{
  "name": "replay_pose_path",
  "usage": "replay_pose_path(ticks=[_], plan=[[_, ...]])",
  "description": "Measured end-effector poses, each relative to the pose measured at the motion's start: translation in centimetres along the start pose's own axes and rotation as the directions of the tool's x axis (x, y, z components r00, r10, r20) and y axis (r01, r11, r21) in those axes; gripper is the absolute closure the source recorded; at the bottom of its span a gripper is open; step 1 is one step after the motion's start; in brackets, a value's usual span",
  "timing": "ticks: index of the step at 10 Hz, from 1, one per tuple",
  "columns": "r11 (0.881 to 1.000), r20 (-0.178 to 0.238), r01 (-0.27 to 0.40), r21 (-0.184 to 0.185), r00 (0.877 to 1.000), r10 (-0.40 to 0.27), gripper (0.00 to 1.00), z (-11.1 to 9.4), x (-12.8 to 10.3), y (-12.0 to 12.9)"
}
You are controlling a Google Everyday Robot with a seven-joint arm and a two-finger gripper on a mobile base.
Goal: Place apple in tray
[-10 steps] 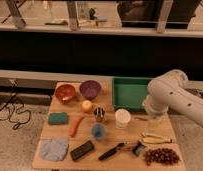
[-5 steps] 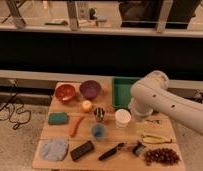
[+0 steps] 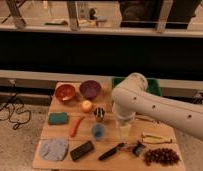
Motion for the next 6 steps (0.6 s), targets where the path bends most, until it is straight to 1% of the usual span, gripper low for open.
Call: replay_pose_path(ticks=[1, 3, 6], plan=[[1.0, 0.014, 0.016, -0.007, 1.0, -0.016, 0.2, 0.3, -1.2, 0.1], [0.998, 0.043, 0.059, -0.009, 0.997, -0.059, 0.2, 0.5, -4.4, -0.2], [0.991, 0.066, 0.131, -0.002, 0.989, -0.13, 0.2, 0.6, -9.3, -0.4]])
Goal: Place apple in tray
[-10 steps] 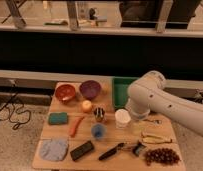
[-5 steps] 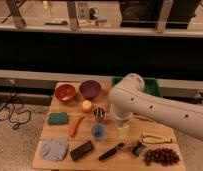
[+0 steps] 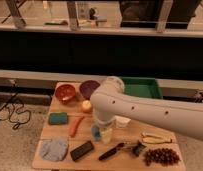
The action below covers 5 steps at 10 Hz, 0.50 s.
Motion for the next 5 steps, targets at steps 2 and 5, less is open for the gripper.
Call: replay_pose_path(ticks=[2, 5], plan=[[0.999, 0.015, 0.032, -0.005, 0.999, -0.032, 0.2, 0.4, -2.1, -0.5], [0.999, 0.027, 0.04, -0.02, 0.999, -0.039, 0.2, 0.6, -2.8, -0.9]])
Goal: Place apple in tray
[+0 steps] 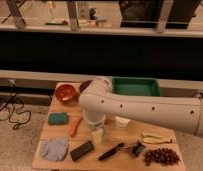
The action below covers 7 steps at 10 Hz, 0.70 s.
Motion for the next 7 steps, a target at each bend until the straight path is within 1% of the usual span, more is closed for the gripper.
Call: replay_pose_path(ticks=[5, 6, 7], plan=[[1.0, 0.0, 0.001, -0.001, 1.0, -0.001, 0.2, 0.1, 0.0, 0.0], [1.0, -0.001, 0.006, 0.002, 1.0, -0.006, 0.2, 0.3, -0.3, -0.7], [1.0, 0.001, 0.012, 0.005, 1.0, -0.012, 0.2, 0.5, -1.0, -1.8]])
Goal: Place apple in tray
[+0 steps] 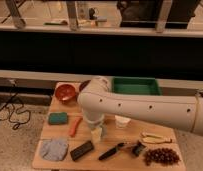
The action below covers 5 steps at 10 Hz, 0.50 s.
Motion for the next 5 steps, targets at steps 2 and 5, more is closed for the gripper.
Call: replay_pose_path(ticks=[2, 5], plan=[[1.0, -0.003, 0.013, 0.004, 1.0, -0.013, 0.2, 0.3, -1.7, -2.3], [0.999, -0.011, 0.045, 0.031, 0.999, -0.045, 0.2, -0.3, -3.8, -6.4]])
